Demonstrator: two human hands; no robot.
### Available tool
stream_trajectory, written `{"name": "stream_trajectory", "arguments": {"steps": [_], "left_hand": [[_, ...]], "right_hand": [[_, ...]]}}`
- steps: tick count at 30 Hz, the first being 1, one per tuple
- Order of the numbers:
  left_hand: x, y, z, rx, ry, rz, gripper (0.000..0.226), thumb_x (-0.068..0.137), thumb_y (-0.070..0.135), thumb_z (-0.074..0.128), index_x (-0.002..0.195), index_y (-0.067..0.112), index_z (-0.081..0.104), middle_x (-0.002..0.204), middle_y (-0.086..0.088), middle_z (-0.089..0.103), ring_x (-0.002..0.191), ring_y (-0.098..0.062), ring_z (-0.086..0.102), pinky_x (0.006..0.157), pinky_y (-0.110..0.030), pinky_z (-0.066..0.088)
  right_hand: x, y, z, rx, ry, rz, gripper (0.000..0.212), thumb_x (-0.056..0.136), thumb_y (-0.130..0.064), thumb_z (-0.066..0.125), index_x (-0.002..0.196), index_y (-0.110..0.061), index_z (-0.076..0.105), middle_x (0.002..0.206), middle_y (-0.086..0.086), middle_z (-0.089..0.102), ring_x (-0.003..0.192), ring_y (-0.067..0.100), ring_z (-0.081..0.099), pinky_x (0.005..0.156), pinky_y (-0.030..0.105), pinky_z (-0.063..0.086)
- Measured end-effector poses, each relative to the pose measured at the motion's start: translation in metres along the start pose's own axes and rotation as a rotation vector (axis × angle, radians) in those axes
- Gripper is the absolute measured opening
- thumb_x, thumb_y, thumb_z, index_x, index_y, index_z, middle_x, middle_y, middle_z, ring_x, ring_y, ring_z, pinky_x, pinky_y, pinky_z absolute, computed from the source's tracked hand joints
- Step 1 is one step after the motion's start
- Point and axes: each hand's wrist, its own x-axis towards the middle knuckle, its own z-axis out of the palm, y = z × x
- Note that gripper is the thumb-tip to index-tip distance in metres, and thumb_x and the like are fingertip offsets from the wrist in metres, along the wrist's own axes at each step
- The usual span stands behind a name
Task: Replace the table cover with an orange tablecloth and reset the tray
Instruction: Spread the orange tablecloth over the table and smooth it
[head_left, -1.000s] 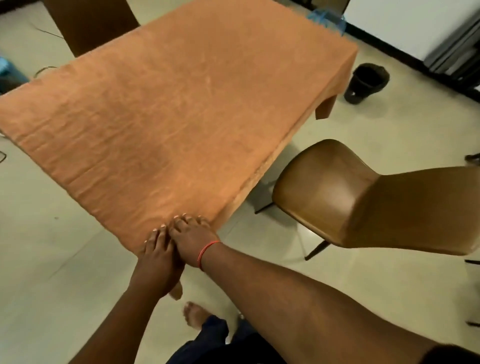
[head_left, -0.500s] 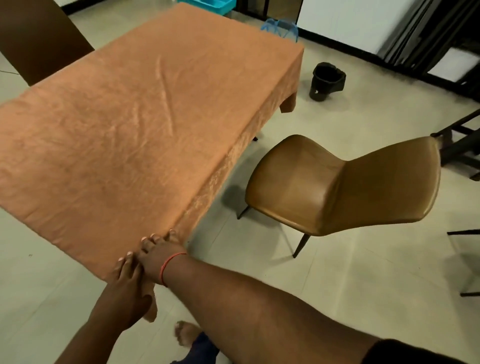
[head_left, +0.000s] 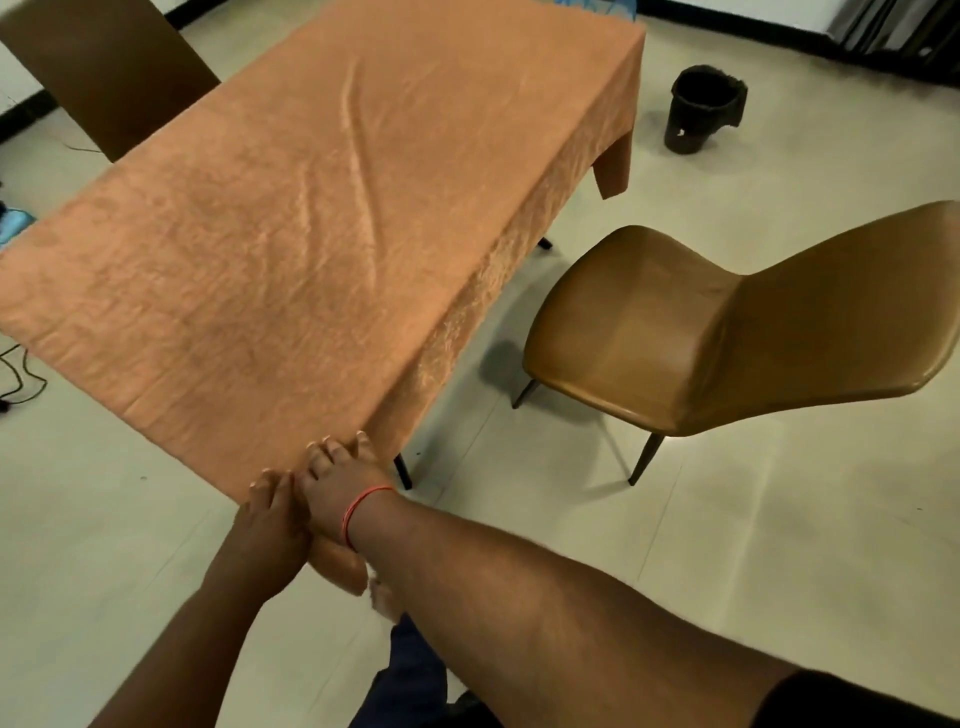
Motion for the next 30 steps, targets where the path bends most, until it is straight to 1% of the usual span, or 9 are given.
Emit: {"name": "stream_trajectory", "arguments": {"steps": [2, 4, 8, 11, 13, 18, 21, 24, 30], "left_hand": [[-0.001, -0.004, 0.011, 0.04, -0.054, -0.019, 0.077, 0.092, 0.035, 0.054, 0.156, 0.008, 0.019, 0.158, -0.027, 0.019, 0.146, -0.045, 0.016, 0.117, -0.051, 0.025], [0.004, -0.016, 0.027, 0.091, -0.054, -0.004, 0.085, 0.087, 0.046, 0.052, 0.157, 0.016, 0.015, 0.161, -0.021, 0.018, 0.147, -0.042, 0.014, 0.119, -0.05, 0.024], [0.014, -0.025, 0.037, 0.239, -0.048, 0.067, 0.085, 0.078, 0.054, 0.046, 0.151, 0.011, 0.035, 0.152, -0.021, 0.039, 0.14, -0.048, 0.029, 0.11, -0.056, 0.035], [-0.002, 0.009, 0.009, 0.266, -0.114, 0.091, 0.077, 0.069, 0.048, 0.049, 0.123, -0.006, 0.063, 0.116, -0.025, 0.066, 0.107, -0.055, 0.06, 0.078, -0.06, 0.055], [-0.008, 0.018, 0.002, 0.265, -0.085, 0.105, 0.079, 0.068, 0.049, 0.044, 0.119, -0.007, 0.064, 0.111, -0.024, 0.068, 0.099, -0.053, 0.063, 0.071, -0.057, 0.056], [-0.012, 0.018, 0.006, 0.313, -0.111, 0.119, 0.071, 0.069, 0.048, 0.049, 0.124, 0.005, 0.066, 0.124, -0.018, 0.064, 0.11, -0.047, 0.057, 0.078, -0.056, 0.054], [-0.018, 0.028, -0.016, 0.166, -0.054, 0.08, 0.059, 0.072, 0.035, 0.07, 0.124, 0.008, 0.065, 0.122, -0.018, 0.064, 0.105, -0.041, 0.06, 0.082, -0.048, 0.051], [-0.017, 0.027, -0.024, 0.062, 0.063, -0.013, 0.07, 0.072, 0.024, 0.083, 0.134, 0.004, 0.056, 0.13, -0.023, 0.056, 0.108, -0.042, 0.058, 0.088, -0.046, 0.05], [-0.028, 0.036, -0.008, 0.079, 0.03, 0.011, 0.075, 0.088, 0.02, 0.07, 0.148, -0.005, 0.032, 0.152, -0.029, 0.033, 0.143, -0.047, 0.027, 0.115, -0.052, 0.026]], "right_hand": [[0.001, -0.001, 0.006, -0.008, -0.013, 0.007, 0.061, 0.103, -0.043, 0.036, 0.158, -0.022, 0.018, 0.167, 0.009, 0.006, 0.153, 0.031, 0.003, 0.118, 0.064, 0.003], [0.002, -0.001, 0.005, -0.015, -0.02, 0.007, 0.056, 0.105, -0.038, 0.03, 0.158, -0.022, 0.019, 0.167, 0.01, 0.006, 0.153, 0.032, 0.004, 0.118, 0.064, 0.001], [-0.001, -0.001, -0.002, -0.019, -0.032, 0.017, 0.052, 0.106, -0.037, 0.024, 0.156, -0.024, 0.024, 0.166, 0.012, 0.011, 0.152, 0.035, 0.009, 0.119, 0.064, 0.001], [0.0, -0.002, -0.001, -0.021, -0.058, 0.019, 0.052, 0.105, -0.039, 0.022, 0.156, -0.026, 0.026, 0.165, 0.014, 0.015, 0.151, 0.036, 0.011, 0.118, 0.064, 0.0], [-0.001, -0.002, -0.002, -0.03, -0.052, 0.024, 0.052, 0.106, -0.038, 0.021, 0.156, -0.024, 0.028, 0.164, 0.015, 0.017, 0.151, 0.037, 0.013, 0.118, 0.064, 0.001], [-0.005, -0.007, -0.006, -0.072, -0.052, 0.03, 0.052, 0.106, -0.036, 0.019, 0.154, -0.02, 0.031, 0.16, 0.015, 0.028, 0.148, 0.038, 0.023, 0.119, 0.063, 0.005], [-0.005, -0.007, -0.012, -0.064, -0.021, 0.024, 0.049, 0.105, -0.036, 0.025, 0.148, -0.022, 0.043, 0.152, 0.009, 0.041, 0.142, 0.035, 0.034, 0.117, 0.062, 0.008], [-0.004, -0.007, -0.01, -0.028, 0.011, 0.002, 0.05, 0.105, -0.034, 0.027, 0.153, -0.021, 0.034, 0.161, 0.01, 0.026, 0.148, 0.034, 0.02, 0.117, 0.062, 0.008], [-0.016, -0.008, 0.017, 0.032, -0.026, 0.034, 0.071, 0.1, -0.04, 0.042, 0.159, -0.018, 0.009, 0.167, 0.007, 0.001, 0.153, 0.03, -0.002, 0.117, 0.065, 0.005]]}}
